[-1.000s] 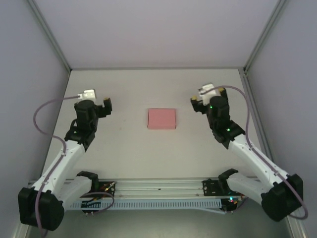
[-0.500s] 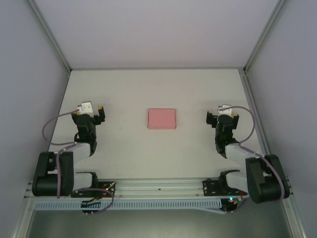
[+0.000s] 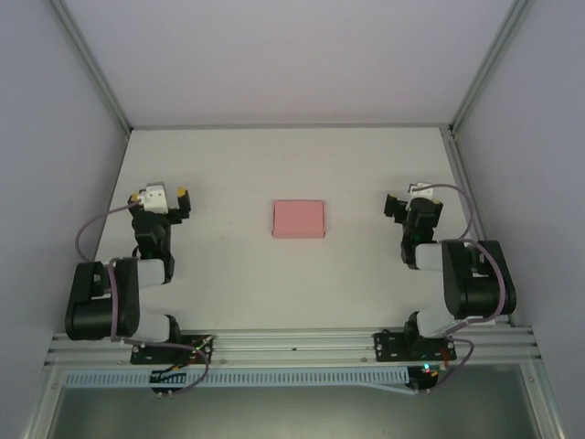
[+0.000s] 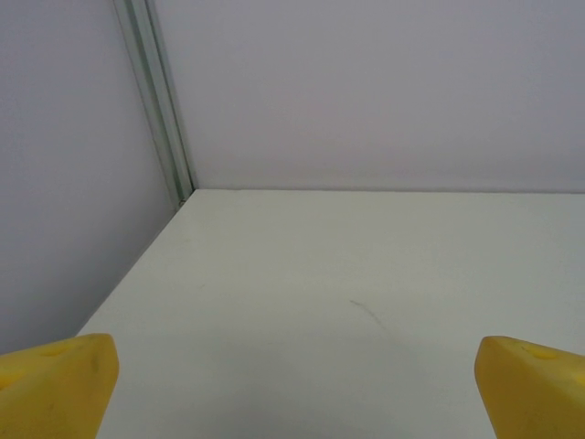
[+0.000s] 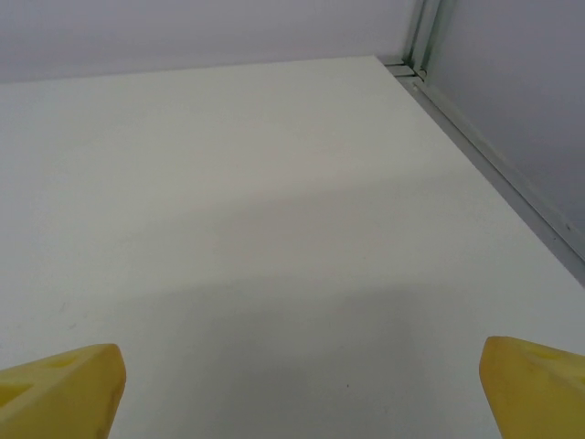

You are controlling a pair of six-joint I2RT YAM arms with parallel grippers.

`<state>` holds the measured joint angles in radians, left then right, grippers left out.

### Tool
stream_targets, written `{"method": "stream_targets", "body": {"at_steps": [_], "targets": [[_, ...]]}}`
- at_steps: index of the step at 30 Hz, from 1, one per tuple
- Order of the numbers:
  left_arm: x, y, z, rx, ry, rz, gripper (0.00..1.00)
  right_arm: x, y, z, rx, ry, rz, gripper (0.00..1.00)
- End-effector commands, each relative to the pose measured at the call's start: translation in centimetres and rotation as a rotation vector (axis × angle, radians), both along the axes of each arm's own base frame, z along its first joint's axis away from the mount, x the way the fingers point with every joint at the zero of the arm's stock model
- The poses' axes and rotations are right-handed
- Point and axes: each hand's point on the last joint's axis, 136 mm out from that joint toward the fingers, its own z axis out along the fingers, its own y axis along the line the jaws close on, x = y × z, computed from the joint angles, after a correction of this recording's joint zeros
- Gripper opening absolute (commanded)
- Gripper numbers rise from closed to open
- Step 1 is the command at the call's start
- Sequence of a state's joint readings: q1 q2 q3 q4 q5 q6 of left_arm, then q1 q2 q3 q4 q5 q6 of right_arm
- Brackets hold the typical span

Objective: Assemble paper box

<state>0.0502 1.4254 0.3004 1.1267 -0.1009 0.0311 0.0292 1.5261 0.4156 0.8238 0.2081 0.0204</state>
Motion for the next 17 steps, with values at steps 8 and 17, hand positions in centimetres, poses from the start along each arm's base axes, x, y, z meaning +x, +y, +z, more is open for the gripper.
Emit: {"method": "stream_targets", "body": {"at_steps": [8,17], "targets": [[1.5,0.4,1.0,0.015,-0.074,-0.015,1.00,0.4,0.7,0.2,0.042,-0.007,0.033,1.00],[2.0,-0.5,1.3,-0.055,-0.082,-0.064,1.00,0.4,0.8,0.3,0.043,-0.010,0.035,1.00]]}}
